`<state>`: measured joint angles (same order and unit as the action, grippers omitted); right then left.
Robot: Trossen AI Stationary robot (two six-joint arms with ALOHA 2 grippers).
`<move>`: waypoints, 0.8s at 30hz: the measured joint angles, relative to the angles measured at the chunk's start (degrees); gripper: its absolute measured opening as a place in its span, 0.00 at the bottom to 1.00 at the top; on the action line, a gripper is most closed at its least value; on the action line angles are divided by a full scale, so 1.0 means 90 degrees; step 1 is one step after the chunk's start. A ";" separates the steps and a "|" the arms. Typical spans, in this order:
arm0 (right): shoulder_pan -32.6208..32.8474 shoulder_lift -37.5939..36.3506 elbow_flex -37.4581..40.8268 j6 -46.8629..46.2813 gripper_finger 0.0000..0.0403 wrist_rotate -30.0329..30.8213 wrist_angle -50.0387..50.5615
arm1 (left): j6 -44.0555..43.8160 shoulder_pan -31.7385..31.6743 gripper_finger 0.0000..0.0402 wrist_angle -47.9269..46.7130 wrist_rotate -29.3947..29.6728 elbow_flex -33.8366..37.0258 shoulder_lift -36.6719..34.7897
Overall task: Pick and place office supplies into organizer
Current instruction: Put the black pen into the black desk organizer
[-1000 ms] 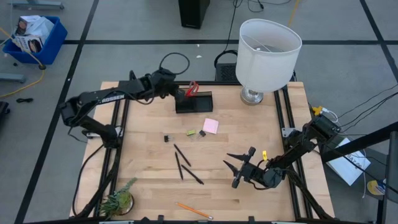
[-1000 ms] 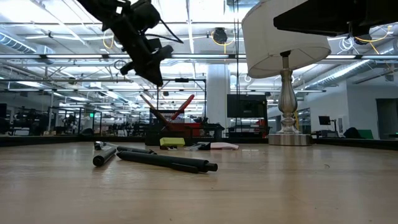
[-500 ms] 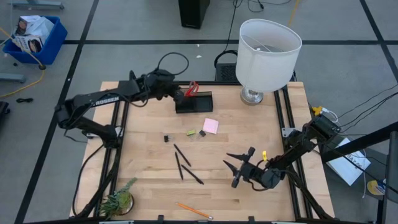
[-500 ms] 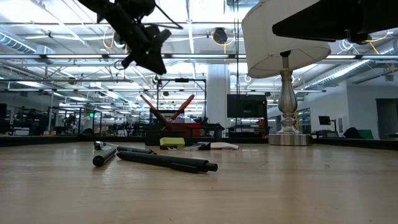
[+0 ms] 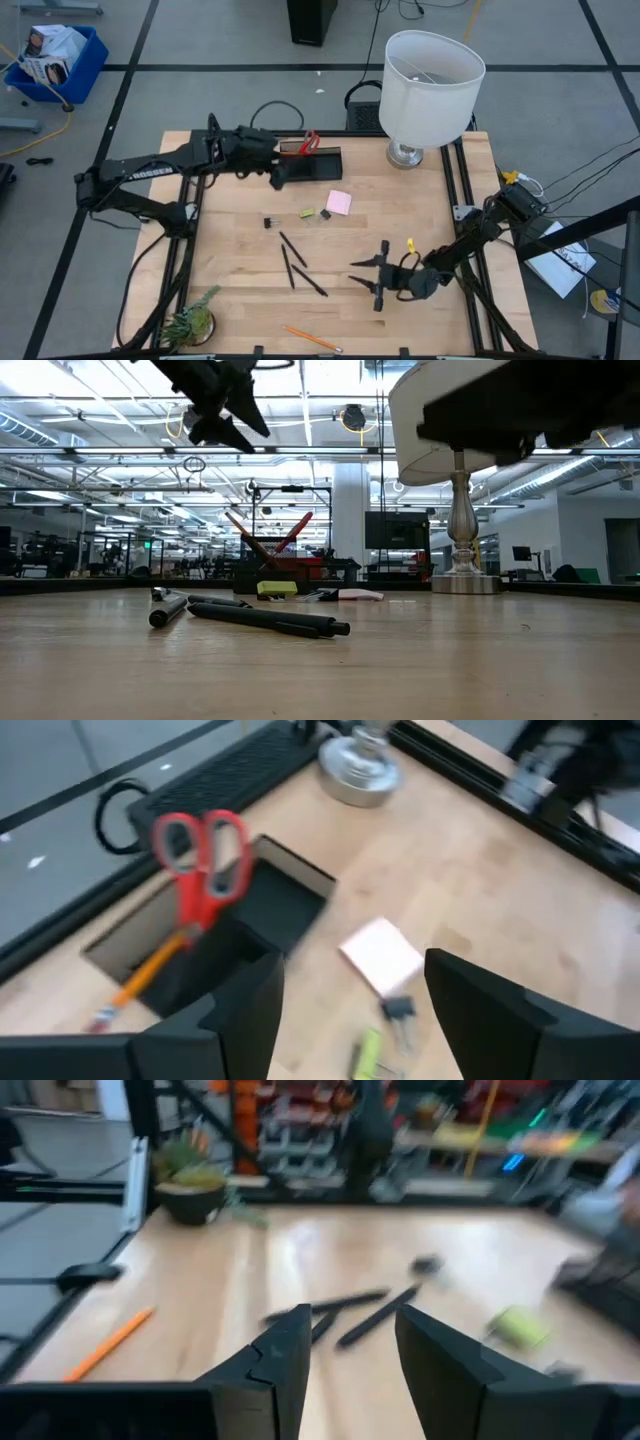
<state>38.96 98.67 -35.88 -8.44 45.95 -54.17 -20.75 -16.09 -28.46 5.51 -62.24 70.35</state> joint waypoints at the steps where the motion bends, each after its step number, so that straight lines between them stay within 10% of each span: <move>1: -0.0051 0.0000 0.0000 -0.0289 0.35 -0.0171 0.0165 | 0.0005 0.0197 0.63 0.0003 0.0060 0.0000 -0.0003; 16: -0.0211 0.0602 -0.0911 -0.1474 0.33 -0.0790 0.2302 | -0.0423 0.3250 0.63 0.0247 0.2083 0.0031 -0.0003; 24: -0.0247 0.0902 -0.1033 -0.2125 0.33 -0.0780 0.2188 | -0.0372 0.4369 0.63 0.2542 0.2903 0.1351 0.0002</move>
<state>36.73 106.79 -45.17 -27.57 38.92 -34.48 -24.10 23.22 -5.59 31.63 -50.07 70.37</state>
